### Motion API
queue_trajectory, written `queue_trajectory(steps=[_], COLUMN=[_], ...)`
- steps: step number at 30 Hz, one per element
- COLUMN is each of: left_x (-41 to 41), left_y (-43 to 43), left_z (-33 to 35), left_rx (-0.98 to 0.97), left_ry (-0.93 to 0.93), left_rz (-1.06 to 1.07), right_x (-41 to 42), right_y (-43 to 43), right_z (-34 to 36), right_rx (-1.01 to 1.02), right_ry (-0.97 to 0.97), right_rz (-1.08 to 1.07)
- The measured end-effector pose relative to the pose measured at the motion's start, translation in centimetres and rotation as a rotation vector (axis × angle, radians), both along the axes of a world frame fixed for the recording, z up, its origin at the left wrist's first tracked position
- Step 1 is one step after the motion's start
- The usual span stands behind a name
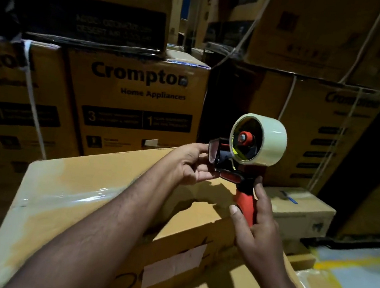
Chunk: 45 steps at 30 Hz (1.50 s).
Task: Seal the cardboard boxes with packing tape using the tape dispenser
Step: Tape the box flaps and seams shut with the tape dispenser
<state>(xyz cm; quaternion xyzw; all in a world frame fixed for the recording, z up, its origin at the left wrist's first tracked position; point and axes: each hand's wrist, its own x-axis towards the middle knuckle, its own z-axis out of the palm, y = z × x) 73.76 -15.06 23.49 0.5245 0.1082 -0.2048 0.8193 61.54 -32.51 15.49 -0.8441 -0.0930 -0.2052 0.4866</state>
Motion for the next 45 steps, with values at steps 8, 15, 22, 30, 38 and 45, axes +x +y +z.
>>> queue_trajectory(steps=[8, 15, 22, 30, 38, 45], left_x=[5.2, 11.1, 16.3, 21.0, 24.1, 25.3], left_y=[-3.3, -4.4, -3.8, -2.4, -1.6, -1.5], left_z=[0.6, 1.1, -1.4, -3.3, -6.1, -6.7], left_rx=[0.412, 0.754, 0.858, 0.899, 0.894, 0.878], left_ry=[-0.276, -0.505, -0.538, -0.506, -0.395, -0.386], left_rz=[-0.061, 0.101, 0.117, 0.208, 0.267, 0.162], right_x=[2.1, 6.5, 9.9, 16.0, 17.4, 17.6], right_y=[-3.2, -5.7, -5.6, -5.8, -5.8, -6.4], right_z=[1.8, 2.6, 3.0, 4.3, 3.2, 2.9], right_rx=[-0.091, -0.245, -0.339, -0.208, -0.247, -0.265], right_ry=[-0.003, 0.073, 0.149, 0.255, 0.323, 0.337], right_rz=[-0.080, -0.097, -0.062, 0.002, 0.011, -0.010])
